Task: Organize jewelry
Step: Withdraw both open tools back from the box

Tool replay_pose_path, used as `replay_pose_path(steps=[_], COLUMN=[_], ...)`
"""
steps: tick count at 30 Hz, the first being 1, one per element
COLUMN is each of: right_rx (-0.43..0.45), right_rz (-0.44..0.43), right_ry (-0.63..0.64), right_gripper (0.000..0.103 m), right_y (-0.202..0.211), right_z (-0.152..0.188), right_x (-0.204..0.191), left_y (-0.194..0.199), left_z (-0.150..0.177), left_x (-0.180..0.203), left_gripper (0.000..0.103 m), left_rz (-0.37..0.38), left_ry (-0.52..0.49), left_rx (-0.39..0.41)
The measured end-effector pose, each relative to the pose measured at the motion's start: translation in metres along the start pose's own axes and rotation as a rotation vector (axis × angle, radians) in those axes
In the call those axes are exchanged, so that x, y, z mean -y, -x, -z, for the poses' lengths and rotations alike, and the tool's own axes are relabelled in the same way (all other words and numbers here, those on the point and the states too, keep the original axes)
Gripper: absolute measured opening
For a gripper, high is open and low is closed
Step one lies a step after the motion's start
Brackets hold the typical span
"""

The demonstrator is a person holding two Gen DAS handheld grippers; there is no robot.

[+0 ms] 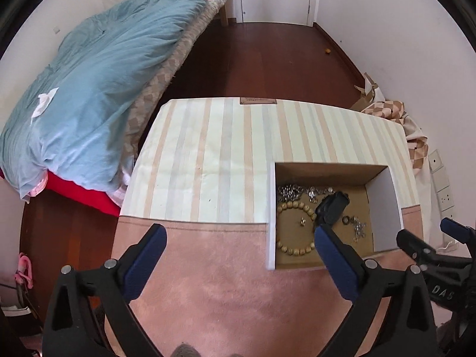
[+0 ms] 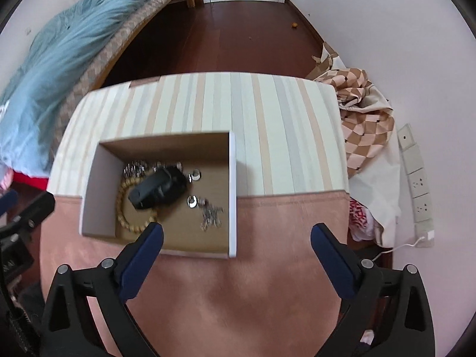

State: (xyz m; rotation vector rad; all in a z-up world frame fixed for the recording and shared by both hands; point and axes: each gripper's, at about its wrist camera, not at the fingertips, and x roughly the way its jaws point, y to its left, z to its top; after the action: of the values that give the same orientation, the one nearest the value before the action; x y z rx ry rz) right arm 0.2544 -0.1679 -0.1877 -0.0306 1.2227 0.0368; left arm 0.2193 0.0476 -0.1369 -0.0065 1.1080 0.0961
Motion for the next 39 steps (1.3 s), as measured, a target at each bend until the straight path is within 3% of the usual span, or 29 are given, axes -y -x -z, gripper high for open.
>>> replay_pose_path(steps=[9, 24, 39], right_rx=[0.059, 0.265, 0.439], right_rz=[0.019, 0.024, 0.013], right_ry=[-0.012, -0.029, -0.034], right_gripper=[0.101, 0.101, 0.101], right_y=[0.039, 0.180, 0.296], right_z=[0.024, 0.077, 0.131], right_x=[0.003, 0.011, 0.010], left_y=[0.034, 0.162, 0.248], left_z=[0.023, 0.058, 0.090], left_x=[0.004, 0.003, -0.005], left_gripper=[0.102, 0.102, 0.102], left_rz=[0.011, 0.041, 0.049], left_ry=[0.009, 0.010, 0.040], left_rx=[0.019, 0.192, 0.269])
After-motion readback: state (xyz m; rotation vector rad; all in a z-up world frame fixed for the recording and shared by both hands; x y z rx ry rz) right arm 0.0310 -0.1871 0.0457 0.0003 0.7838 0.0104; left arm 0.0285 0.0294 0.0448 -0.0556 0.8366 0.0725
